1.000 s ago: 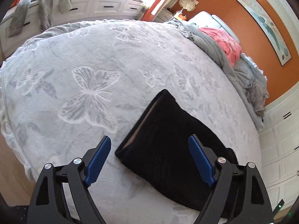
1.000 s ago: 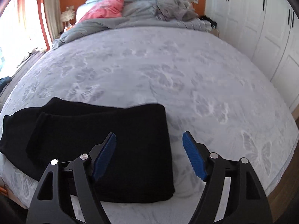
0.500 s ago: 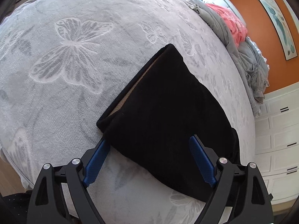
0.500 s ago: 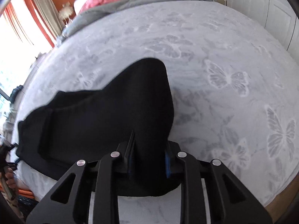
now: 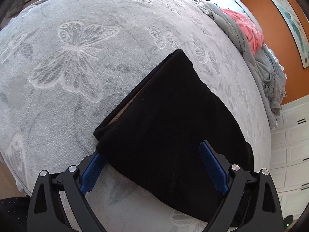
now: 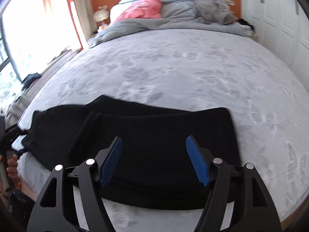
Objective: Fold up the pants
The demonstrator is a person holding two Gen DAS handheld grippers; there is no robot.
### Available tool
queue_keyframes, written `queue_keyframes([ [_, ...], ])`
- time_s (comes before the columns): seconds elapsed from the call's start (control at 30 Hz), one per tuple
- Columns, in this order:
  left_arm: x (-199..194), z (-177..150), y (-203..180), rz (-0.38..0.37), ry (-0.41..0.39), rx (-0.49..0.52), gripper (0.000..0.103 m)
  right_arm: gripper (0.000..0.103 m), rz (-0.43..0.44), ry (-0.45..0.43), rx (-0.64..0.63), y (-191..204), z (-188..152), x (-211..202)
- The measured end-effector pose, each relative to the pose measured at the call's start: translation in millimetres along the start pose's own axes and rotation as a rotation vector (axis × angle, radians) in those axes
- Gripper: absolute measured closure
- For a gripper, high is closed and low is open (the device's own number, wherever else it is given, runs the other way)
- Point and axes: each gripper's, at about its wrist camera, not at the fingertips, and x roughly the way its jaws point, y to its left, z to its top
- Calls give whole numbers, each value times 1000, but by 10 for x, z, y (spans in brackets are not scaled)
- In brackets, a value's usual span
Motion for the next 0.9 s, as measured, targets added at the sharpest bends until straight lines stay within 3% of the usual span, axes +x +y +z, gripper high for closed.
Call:
queue_keyframes([
  [0.1, 11, -14, -54, 27, -4, 30, 12, 33, 41, 40, -212, 773, -130, 234],
  [0.17, 31, -6, -75, 38, -3, 40, 12, 29, 18, 58, -357, 1206, -269, 411],
  [0.27, 49, -1, -112, 52, 0, 60, 12, 29, -57, 87, -464, 1491, -404, 728],
  [0.3, 57, -1, -119, 57, 2, 67, 12, 36, -79, 98, -468, 1514, -430, 866],
  [0.37, 70, -4, -142, 70, 7, 86, 12, 62, -29, 83, -389, 1373, -398, 861],
  [0.4, 73, -9, -153, 76, 6, 93, 12, 84, -17, 92, -341, 1275, -315, 826],
  [0.53, 120, -44, -219, 127, -1, 148, 12, 85, 12, 22, -24, 481, 132, 384],
  [0.67, 184, -111, -330, 206, -19, 230, 12, 85, -15, -135, 328, -889, 409, -455],
  [0.8, 221, -144, -377, 235, -23, 267, 12, 85, -102, -285, 627, -2178, 335, -1303],
  [0.9, 218, -124, -355, 220, -20, 249, 12, 85, -210, -341, 742, -2761, 220, -1733],
])
